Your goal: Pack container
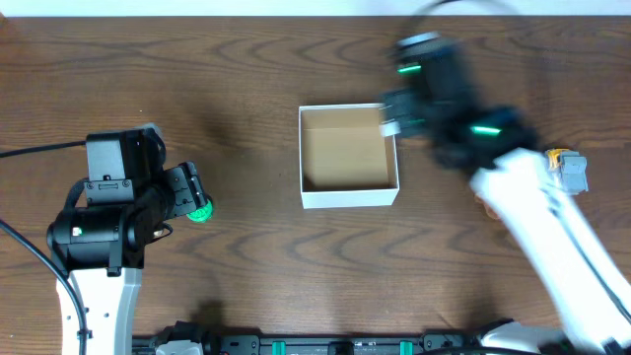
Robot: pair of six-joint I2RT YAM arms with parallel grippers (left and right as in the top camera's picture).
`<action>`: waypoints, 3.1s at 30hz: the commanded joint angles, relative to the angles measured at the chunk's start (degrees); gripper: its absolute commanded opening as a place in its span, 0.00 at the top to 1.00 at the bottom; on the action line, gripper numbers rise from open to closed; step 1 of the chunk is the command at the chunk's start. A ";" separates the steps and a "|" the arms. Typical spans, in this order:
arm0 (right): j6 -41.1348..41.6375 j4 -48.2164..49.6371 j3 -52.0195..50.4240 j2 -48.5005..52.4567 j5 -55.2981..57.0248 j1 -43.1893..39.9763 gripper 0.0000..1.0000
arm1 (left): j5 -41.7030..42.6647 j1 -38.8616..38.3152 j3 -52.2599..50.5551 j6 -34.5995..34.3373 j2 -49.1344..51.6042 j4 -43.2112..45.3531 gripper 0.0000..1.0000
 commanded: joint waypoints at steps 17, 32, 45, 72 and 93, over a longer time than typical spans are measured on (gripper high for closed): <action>-15.58 -14.62 -10.27 10.05 -11.78 -33.22 0.01 | -0.24 0.31 0.94 0.17 -0.02 -0.20 0.16; -13.75 -14.23 -10.27 26.21 -11.78 -33.22 0.66 | -0.24 0.31 0.94 0.17 -0.04 -0.22 0.16; -7.37 -18.97 0.85 13.88 -12.35 -23.98 0.99 | -0.24 0.31 0.94 0.17 -0.02 -0.20 0.16; 26.36 0.87 3.65 21.14 -16.87 12.44 0.99 | -0.24 0.31 0.92 0.17 -0.02 -0.22 0.16; 35.08 5.35 3.65 30.97 -17.14 14.05 0.96 | -0.24 0.31 0.92 0.17 -0.02 -0.20 0.16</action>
